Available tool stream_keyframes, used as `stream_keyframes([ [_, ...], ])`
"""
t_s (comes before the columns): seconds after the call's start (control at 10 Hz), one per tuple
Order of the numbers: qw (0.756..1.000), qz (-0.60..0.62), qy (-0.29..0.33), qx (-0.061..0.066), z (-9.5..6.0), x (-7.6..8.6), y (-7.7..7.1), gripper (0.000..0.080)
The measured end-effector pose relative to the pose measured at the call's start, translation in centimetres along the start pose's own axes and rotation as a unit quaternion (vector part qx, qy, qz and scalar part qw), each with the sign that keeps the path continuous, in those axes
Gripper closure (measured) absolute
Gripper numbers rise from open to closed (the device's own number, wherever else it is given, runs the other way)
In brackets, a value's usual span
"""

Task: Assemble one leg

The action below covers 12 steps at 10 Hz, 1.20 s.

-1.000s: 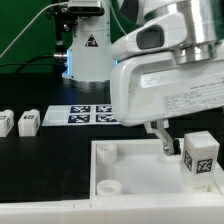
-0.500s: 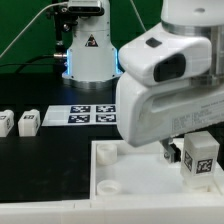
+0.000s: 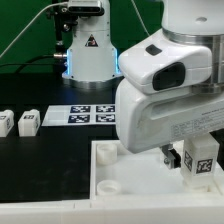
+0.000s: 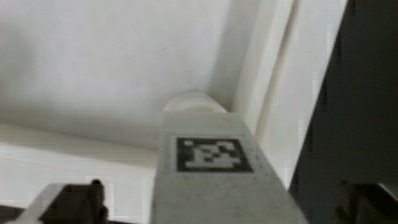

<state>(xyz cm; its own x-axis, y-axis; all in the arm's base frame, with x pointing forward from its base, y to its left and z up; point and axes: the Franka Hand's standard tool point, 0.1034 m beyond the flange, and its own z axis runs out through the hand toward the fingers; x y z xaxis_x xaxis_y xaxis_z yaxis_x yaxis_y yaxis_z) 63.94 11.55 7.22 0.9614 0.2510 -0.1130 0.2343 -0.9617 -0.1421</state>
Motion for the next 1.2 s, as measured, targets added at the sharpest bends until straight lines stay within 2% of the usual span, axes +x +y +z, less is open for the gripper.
stream_keyframes([
  [0.1, 1.0, 0.0, 0.0, 0.0, 0.01, -0.01, 0.0, 0.0178],
  [0.3, 1.0, 0.009, 0.0, 0.0, 0.02, -0.02, -0.03, 0.0508],
  [0.5, 0.999, 0.032, 0.0, 0.001, 0.04, -0.02, -0.08, 0.0505],
  [0.8, 0.981, 0.192, 0.002, 0.006, 0.22, -0.02, -0.28, 0.0505],
  [0.9, 0.962, 0.273, 0.015, 0.018, 0.19, 0.01, -0.07, 0.0505],
  [1.1, 0.907, 0.415, 0.035, 0.06, 0.2, -0.32, 0.25, 0.0505],
  [1.2, 0.872, 0.482, 0.05, 0.069, 0.25, -0.54, 0.09, 0.0505],
])
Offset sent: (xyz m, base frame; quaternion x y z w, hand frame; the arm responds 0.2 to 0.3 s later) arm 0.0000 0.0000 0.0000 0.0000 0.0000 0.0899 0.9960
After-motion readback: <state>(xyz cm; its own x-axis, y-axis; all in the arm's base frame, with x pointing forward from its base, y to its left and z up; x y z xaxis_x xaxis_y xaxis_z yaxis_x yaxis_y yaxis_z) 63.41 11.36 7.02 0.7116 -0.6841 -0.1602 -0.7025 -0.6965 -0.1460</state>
